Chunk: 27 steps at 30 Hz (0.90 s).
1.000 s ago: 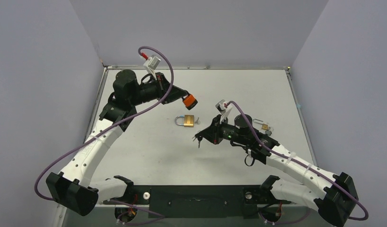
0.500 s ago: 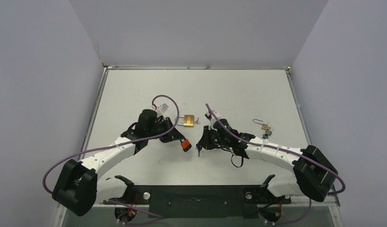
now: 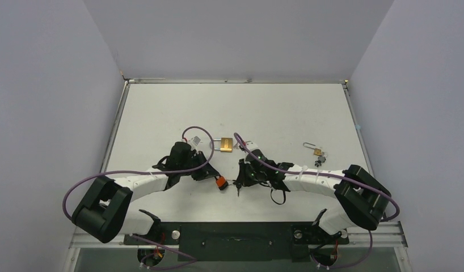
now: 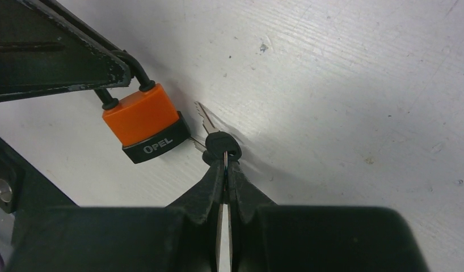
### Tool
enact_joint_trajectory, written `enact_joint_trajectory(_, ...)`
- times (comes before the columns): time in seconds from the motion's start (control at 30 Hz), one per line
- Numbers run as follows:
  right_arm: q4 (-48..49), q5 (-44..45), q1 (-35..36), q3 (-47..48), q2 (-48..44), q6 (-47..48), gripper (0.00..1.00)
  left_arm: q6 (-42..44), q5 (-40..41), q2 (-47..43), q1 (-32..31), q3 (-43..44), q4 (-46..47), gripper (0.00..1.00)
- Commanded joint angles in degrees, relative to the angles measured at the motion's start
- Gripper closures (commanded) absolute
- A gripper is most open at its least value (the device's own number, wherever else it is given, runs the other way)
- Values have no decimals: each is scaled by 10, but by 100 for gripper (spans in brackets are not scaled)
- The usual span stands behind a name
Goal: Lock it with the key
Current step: Place the lock at the center of the board.
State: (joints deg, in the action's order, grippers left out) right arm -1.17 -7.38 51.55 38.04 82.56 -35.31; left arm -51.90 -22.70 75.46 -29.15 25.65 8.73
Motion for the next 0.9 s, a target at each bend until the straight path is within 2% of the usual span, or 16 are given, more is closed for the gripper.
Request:
enact_joint_trajectory(0.0, -3, 40, 5, 25, 17, -6, 100, -8, -7, 20, -2, 4, 71, 100)
enact_joint_trajectory(0.07, -16, 55, 4, 29, 20, -3, 95, -6, -1, 27, -2, 5, 62, 100)
enact_joint_trajectory(0.17, -25, 63, 5, 28, 14, -4, 75, 3, 11, 31, -2, 13, 41, 100)
enact_joint_trajectory(0.23, -28, 67, 5, 28, 8, -6, 64, 9, 23, 30, -2, 20, 21, 89)
enact_joint_trajectory(0.27, -30, 70, 4, 29, 5, -7, 61, 12, 32, 27, -2, 22, 5, 80)
enact_joint_trajectory(0.3, -34, 71, 5, 31, -3, -7, 55, 17, 37, 26, -2, 28, -4, 76)
enact_joint_trajectory(0.33, -38, 81, 5, 33, -7, -8, 53, 20, 48, 21, -2, 32, -26, 70)
enact_joint_trajectory(0.4, -59, 103, 4, 39, -27, -9, 45, 29, 66, 10, -3, 43, -55, 67)
enact_joint_trajectory(0.6, -137, 191, -21, 78, -76, -20, 37, 71, 129, -33, -18, 98, -163, 60)
enact_joint_trajectory(0.7, -169, 236, -47, 87, -92, -32, 36, 99, 180, -50, -35, 133, -222, 57)
enact_joint_trajectory(0.87, -220, 261, -150, 85, -129, -50, 36, 121, 188, -79, -42, 176, -253, 53)
